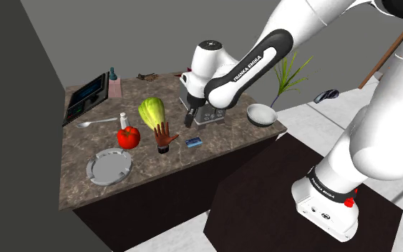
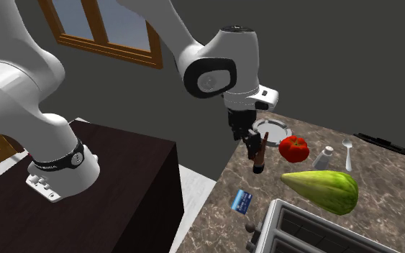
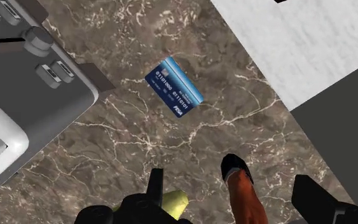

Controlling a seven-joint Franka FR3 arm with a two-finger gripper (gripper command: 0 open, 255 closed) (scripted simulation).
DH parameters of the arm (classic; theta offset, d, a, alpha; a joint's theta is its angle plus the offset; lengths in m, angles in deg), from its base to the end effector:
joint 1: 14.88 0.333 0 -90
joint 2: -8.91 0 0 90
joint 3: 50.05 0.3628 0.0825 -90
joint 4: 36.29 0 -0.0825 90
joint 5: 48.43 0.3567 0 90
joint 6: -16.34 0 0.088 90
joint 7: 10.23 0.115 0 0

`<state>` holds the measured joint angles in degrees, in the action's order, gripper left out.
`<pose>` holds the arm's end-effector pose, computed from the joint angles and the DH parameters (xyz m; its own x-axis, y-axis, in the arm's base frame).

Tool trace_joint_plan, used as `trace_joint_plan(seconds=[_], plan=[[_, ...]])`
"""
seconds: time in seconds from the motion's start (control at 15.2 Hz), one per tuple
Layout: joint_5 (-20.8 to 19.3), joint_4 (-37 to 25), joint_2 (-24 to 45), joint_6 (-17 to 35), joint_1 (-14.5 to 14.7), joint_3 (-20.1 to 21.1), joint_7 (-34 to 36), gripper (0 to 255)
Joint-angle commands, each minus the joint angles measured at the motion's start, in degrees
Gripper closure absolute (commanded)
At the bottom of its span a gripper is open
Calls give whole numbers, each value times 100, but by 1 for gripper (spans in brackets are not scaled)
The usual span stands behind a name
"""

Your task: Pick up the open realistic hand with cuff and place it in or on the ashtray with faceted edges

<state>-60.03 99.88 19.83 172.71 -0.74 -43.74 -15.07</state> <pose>0.4828 0.1867 0.3200 0.8024 0.5781 0.1479 0.5691 -0.8160 0.1019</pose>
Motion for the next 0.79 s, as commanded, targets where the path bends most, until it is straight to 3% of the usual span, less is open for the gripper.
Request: trace_joint_plan(seconds=[0.0,0.33,0.73], plan=[[-197,-239,377,240,114,16,32,0],[-686,-919,1335,751,488,-77,98,0],[-823,-1166,1805,994,616,-229,196,0]])
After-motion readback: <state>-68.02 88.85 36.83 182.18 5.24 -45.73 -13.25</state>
